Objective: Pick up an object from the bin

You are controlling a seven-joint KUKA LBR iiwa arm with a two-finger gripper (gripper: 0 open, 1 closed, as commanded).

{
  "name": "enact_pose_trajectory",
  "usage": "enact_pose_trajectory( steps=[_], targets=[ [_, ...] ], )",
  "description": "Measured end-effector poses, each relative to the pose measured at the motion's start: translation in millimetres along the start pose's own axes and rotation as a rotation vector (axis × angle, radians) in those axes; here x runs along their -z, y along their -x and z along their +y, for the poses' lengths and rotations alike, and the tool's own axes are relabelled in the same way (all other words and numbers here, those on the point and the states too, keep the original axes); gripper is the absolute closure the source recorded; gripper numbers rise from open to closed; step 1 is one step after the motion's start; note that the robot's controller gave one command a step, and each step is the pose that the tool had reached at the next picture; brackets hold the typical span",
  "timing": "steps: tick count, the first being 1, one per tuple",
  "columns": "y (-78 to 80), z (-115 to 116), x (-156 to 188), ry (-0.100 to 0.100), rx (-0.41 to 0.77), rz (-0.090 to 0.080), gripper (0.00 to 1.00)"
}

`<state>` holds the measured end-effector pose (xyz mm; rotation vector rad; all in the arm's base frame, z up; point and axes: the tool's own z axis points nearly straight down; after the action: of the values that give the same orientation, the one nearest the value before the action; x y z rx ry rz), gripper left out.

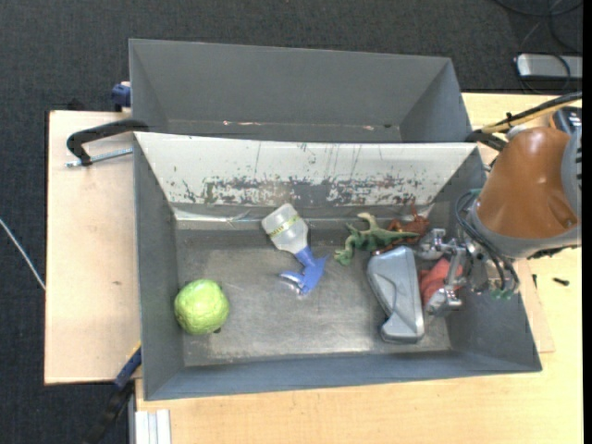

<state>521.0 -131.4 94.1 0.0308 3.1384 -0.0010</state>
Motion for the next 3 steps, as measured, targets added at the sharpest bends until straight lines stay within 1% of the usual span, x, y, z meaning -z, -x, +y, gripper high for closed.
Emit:
enact_pose_trajectory(
  steps=[1, 2, 3],
  targets=[
    [-0.6, 0, -25, -0.002, 0.027, -0.001, 0.0],
    [-13.0, -3, 16, 0.002, 0.055, 0.002, 0.0],
    [-7.4, -4, -8, 0.002, 0.662, 0.002, 1.0]
  ],
)
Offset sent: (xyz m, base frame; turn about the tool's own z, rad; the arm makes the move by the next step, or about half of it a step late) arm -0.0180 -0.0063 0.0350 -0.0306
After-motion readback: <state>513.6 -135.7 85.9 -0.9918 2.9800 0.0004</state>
